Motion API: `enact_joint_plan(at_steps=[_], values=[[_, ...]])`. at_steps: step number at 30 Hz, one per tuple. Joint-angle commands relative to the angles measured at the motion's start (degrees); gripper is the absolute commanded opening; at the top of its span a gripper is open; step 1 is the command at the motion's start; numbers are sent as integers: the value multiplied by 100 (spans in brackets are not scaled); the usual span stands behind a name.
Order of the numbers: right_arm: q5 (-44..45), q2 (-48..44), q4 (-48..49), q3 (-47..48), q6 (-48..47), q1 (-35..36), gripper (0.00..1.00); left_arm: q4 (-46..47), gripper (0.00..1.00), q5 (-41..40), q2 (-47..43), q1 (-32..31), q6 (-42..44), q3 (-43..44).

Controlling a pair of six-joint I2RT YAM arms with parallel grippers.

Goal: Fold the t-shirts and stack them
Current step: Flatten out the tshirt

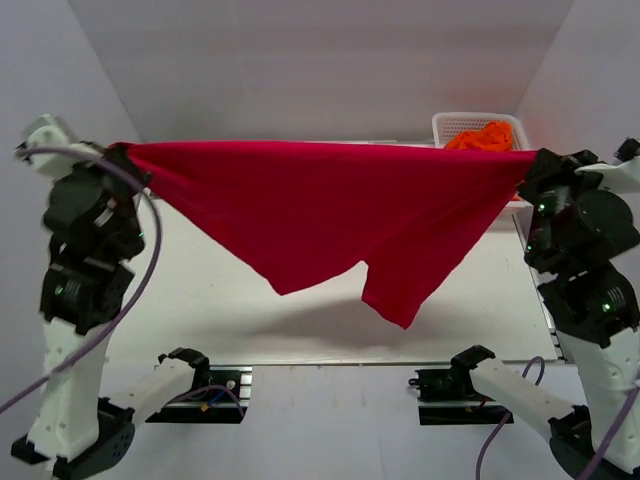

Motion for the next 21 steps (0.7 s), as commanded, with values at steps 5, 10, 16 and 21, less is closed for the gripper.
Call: enact_joint_plan(at_steps=[5, 10, 16, 21], values=[[-859, -219, 186, 484, -143, -24, 0, -174, 0, 415, -625, 15, 41, 395], [-938, 69, 229, 273, -11, -15, 0, -174, 0, 362, -432, 15, -73, 1], [-1132, 1017, 300, -262, 366, -59, 0, 80, 0, 344, 841, 85, -337, -764], [-1263, 2310, 598, -404, 420, -147, 0, 221, 0, 423, 2414, 313, -548, -940]])
